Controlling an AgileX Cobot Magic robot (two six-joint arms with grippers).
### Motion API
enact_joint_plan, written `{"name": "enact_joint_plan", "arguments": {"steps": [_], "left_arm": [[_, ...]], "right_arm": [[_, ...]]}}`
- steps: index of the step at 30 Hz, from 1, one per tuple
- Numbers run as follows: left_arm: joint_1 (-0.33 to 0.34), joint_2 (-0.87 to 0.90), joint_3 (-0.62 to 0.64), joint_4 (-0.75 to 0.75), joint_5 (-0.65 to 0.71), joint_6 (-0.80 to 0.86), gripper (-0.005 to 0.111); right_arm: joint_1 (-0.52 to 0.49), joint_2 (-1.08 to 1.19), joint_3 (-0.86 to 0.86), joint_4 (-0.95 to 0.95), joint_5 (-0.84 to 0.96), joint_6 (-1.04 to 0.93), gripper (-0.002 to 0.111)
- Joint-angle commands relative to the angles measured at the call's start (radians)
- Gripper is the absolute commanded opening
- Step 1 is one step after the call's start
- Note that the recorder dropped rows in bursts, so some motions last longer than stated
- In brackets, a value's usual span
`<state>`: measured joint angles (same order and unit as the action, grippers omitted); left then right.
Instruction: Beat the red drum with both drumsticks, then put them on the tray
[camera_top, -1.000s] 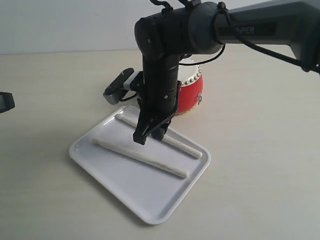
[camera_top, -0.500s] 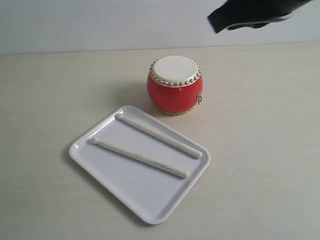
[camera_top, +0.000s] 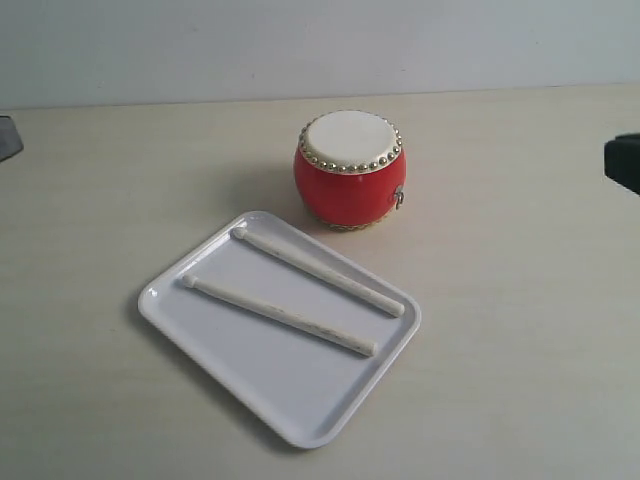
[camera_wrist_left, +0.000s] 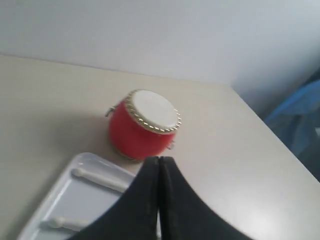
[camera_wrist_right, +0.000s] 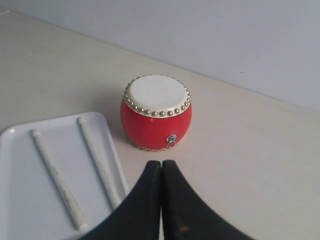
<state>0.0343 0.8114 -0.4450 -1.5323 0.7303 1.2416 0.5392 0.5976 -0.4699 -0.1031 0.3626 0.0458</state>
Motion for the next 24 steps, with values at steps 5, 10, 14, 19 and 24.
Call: {"name": "enact_joint_plan", "arguments": {"steps": [5, 10, 14, 19, 24], "left_arm": [[-0.156, -0.029, 0.002, -0.020, -0.087, 0.006, 0.000], [-0.156, -0.030, 0.002, -0.022, -0.091, 0.006, 0.000], [-0.156, -0.030, 0.002, -0.019, -0.089, 0.006, 0.000], [-0.156, -0.030, 0.002, -0.019, -0.089, 0.006, 0.000], [-0.156, -0.036, 0.002, 0.021, -0.121, 0.061, 0.000]], "right_arm": [[-0.004, -0.230, 0.057, -0.004, -0.012, 0.025, 0.000], [-0.004, -0.281, 0.057, -0.003, -0.014, 0.036, 0.000], [-0.004, -0.292, 0.057, -0.003, -0.016, 0.036, 0.000], [-0.004, -0.292, 0.057, -0.003, -0.016, 0.036, 0.000], [-0.004, -0.292, 0.057, -0.003, -0.016, 0.036, 0.000]]}}
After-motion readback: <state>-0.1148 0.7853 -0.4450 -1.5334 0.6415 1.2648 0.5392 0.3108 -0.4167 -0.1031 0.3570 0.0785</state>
